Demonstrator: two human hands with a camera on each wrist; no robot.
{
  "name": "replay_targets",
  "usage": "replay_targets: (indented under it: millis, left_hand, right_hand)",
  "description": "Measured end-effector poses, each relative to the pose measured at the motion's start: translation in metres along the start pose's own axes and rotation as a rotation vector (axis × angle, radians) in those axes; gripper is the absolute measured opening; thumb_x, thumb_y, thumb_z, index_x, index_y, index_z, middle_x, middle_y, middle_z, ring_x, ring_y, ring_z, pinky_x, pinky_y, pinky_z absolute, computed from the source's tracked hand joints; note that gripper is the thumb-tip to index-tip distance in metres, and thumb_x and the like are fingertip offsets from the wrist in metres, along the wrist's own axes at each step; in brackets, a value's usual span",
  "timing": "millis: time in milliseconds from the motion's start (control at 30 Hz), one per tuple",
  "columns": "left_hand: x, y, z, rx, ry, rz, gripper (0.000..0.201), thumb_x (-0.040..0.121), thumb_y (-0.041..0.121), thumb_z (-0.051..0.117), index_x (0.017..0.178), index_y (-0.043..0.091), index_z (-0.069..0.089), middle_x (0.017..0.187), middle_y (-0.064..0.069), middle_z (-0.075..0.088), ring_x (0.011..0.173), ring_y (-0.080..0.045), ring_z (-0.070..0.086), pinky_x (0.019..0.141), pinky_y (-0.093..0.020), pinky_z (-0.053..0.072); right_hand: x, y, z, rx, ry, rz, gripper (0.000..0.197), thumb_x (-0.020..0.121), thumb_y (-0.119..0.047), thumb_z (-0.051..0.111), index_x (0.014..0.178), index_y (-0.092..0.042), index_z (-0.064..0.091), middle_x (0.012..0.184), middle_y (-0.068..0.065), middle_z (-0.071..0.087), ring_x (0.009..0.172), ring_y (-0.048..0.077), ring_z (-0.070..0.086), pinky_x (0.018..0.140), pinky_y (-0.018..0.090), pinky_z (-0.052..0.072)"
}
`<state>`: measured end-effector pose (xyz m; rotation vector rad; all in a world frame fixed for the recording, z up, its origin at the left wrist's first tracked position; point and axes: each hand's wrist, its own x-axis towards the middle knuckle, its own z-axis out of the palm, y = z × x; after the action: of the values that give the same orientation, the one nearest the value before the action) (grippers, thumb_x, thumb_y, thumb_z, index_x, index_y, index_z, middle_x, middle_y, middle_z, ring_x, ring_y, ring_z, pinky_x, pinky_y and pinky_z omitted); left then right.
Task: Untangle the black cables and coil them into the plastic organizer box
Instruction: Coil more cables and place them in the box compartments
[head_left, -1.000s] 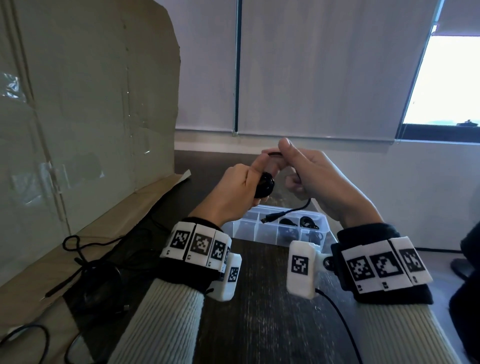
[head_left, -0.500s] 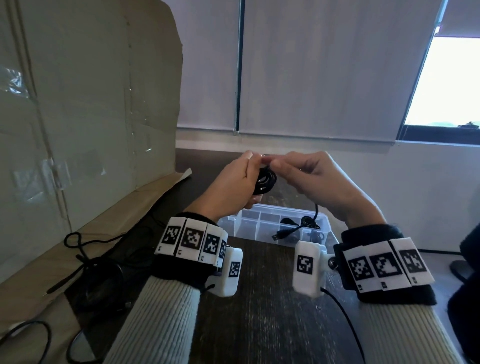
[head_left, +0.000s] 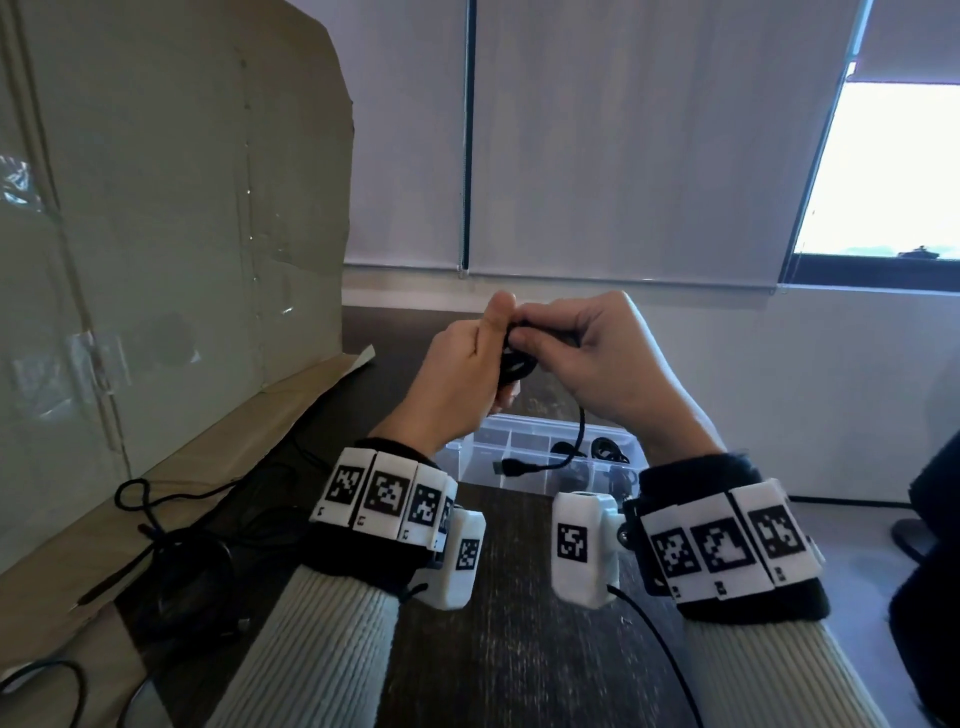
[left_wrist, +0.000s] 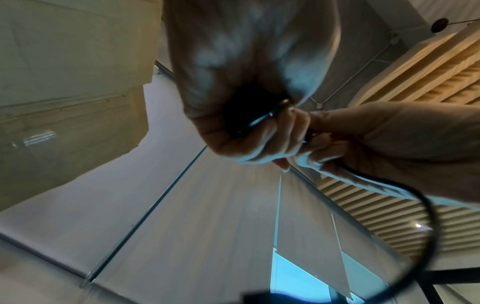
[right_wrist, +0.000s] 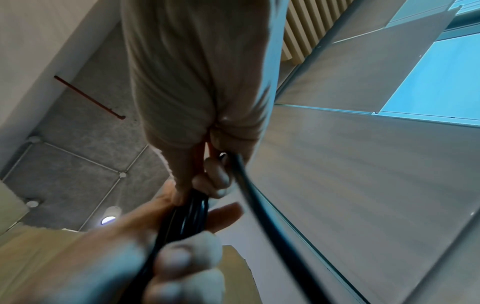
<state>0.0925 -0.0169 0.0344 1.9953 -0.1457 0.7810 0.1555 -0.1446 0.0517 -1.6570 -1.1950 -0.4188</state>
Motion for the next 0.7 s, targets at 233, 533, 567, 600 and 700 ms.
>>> replay_targets:
  millis: [233, 533, 567, 600, 700]
  left_hand:
    - [0.003, -0.011, 0.001, 0.221, 0.178, -0.065, 0.073, 0.099, 0.056, 0.013, 0.067, 0.012, 0.062, 0.058, -0.005, 0.064, 0.056, -0.020, 0.062, 0.059, -0.035, 0.051]
    - [0.001, -0.004, -0.004, 0.409, 0.071, 0.044, 0.041, 0.104, 0.023, 0.022, 0.075, 0.012, 0.049, 0.066, -0.010, 0.059, 0.065, -0.022, 0.055, 0.055, -0.025, 0.042]
    - [0.000, -0.001, -0.004, 0.368, 0.039, 0.039, 0.037, 0.104, 0.021, 0.022, 0.083, 0.010, 0.050, 0.072, -0.014, 0.061, 0.071, -0.027, 0.058, 0.061, -0.032, 0.046]
    - [-0.002, 0.001, -0.003, 0.347, 0.004, 0.041, 0.036, 0.104, 0.021, 0.022, 0.091, 0.007, 0.053, 0.077, -0.018, 0.063, 0.076, -0.031, 0.059, 0.066, -0.041, 0.050]
    - [-0.004, 0.006, -0.004, 0.288, -0.021, 0.116, 0.049, 0.104, 0.025, 0.025, 0.077, -0.003, 0.056, 0.068, -0.024, 0.062, 0.062, -0.036, 0.061, 0.059, -0.048, 0.052]
  right_hand:
    - [0.000, -0.003, 0.001, -0.033, 0.022, -0.039, 0.016, 0.086, -0.012, 0.067, 0.096, -0.018, 0.077, 0.085, -0.003, 0.076, 0.082, 0.014, 0.071, 0.084, 0.041, 0.057]
    - [-0.008, -0.013, -0.038, -0.106, -0.281, 0.128, 0.018, 0.092, -0.010, 0.061, 0.090, -0.021, 0.075, 0.074, -0.007, 0.073, 0.064, 0.009, 0.061, 0.069, 0.022, 0.048]
    - [-0.008, -0.012, -0.041, -0.121, -0.267, 0.105, 0.019, 0.092, -0.010, 0.061, 0.089, -0.022, 0.075, 0.076, -0.005, 0.074, 0.069, 0.014, 0.065, 0.072, 0.024, 0.049]
    - [-0.008, -0.011, -0.042, -0.116, -0.235, 0.077, 0.022, 0.092, -0.010, 0.061, 0.089, -0.025, 0.076, 0.079, -0.005, 0.074, 0.077, 0.015, 0.068, 0.077, 0.026, 0.051]
    - [-0.005, -0.006, -0.031, -0.009, -0.090, -0.005, 0.028, 0.091, -0.007, 0.061, 0.093, -0.030, 0.075, 0.087, -0.009, 0.076, 0.088, 0.011, 0.070, 0.090, 0.032, 0.053]
